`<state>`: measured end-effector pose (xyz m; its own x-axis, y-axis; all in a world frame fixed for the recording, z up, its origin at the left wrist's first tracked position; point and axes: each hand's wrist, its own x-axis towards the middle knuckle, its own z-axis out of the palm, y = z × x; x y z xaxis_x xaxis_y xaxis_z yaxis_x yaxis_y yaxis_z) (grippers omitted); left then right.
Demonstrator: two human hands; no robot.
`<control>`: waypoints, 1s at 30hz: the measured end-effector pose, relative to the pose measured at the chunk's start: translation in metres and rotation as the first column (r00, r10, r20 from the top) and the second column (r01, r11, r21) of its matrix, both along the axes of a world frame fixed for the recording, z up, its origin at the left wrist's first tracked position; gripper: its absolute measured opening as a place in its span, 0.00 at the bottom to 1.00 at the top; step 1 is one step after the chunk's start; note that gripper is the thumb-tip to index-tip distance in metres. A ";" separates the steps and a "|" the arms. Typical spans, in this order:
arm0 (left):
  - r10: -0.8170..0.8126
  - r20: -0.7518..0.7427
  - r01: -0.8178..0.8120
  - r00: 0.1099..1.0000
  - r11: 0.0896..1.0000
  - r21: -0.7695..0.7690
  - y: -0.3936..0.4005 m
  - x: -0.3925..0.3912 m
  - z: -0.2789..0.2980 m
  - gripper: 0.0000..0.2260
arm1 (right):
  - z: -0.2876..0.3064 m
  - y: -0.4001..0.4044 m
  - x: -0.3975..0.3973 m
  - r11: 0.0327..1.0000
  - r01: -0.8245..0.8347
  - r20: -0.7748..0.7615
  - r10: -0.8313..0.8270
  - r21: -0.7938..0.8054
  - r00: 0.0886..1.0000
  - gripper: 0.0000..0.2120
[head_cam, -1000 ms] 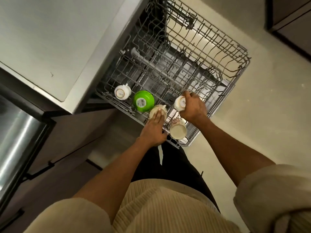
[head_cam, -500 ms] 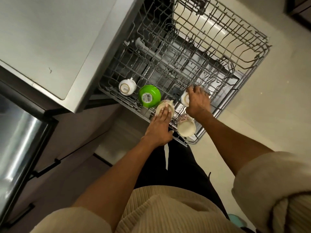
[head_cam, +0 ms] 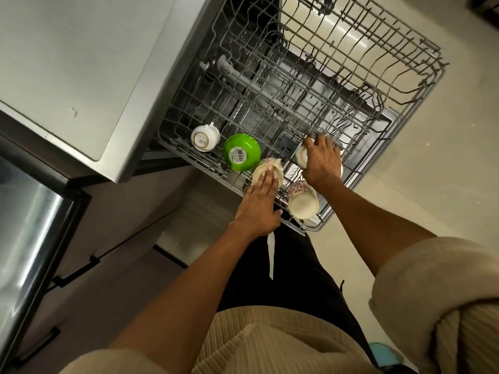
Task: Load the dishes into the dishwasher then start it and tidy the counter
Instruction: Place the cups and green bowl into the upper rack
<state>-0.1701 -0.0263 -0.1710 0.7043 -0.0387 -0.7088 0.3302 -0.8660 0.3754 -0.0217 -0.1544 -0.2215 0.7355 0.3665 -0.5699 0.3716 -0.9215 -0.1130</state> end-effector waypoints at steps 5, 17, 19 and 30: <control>0.005 0.008 -0.005 1.000 1.000 0.002 -0.001 -0.001 0.001 0.42 | 0.000 -0.002 0.002 1.000 0.000 -0.036 0.000 0.000 0.999 0.41; 0.013 0.004 -0.013 1.000 1.000 0.005 -0.002 0.000 0.005 0.41 | 0.003 -0.001 0.002 0.997 0.063 -0.070 -0.059 0.044 0.996 0.43; 0.015 0.002 -0.015 1.000 1.000 0.005 -0.002 0.000 0.005 0.41 | 0.003 0.000 0.002 0.998 0.054 -0.069 -0.052 0.032 0.996 0.43; 0.020 0.007 -0.020 1.000 1.000 0.007 -0.003 0.000 0.006 0.41 | 0.003 0.000 0.001 0.998 0.050 -0.071 -0.047 0.032 0.996 0.44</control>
